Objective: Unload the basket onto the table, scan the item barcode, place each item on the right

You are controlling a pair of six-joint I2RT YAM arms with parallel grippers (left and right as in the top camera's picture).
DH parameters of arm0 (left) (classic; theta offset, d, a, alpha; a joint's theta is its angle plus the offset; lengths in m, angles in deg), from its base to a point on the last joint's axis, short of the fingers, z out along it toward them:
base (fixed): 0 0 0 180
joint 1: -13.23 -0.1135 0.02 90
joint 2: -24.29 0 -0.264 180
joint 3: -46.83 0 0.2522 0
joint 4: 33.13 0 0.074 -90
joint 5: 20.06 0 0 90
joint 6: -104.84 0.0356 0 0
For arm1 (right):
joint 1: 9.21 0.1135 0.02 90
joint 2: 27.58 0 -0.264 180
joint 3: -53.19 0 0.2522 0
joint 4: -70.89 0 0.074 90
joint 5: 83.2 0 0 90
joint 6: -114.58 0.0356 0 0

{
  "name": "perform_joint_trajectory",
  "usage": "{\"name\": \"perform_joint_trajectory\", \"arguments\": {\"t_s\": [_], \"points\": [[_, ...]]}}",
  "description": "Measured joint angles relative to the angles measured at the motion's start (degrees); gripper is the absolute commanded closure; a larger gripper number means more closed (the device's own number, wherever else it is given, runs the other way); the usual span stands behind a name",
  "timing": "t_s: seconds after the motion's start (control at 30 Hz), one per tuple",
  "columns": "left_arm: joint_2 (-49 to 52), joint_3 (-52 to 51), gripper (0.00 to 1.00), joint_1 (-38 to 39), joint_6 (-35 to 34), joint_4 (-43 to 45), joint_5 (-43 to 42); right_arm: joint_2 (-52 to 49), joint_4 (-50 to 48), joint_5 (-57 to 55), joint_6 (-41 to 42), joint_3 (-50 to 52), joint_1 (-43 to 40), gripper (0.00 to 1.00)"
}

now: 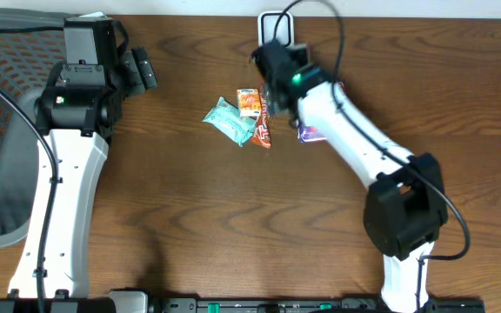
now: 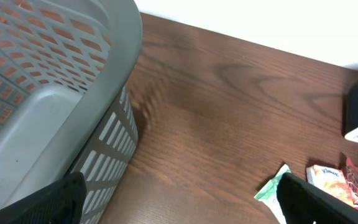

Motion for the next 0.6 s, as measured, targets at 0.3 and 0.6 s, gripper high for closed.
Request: {"name": "perform_joint_trajectory", "arguments": {"t_s": [0.3, 0.6], "points": [[0.0, 0.0, 0.02, 0.0, 0.0, 0.0, 0.0, 0.0, 4.1, 19.9, -4.7, -4.3, -17.6, 0.41], [0.0, 0.0, 0.02, 0.0, 0.0, 0.0, 0.0, 0.0, -7.4, 45.6, -10.2, 8.8, -32.0, 0.3]]}}
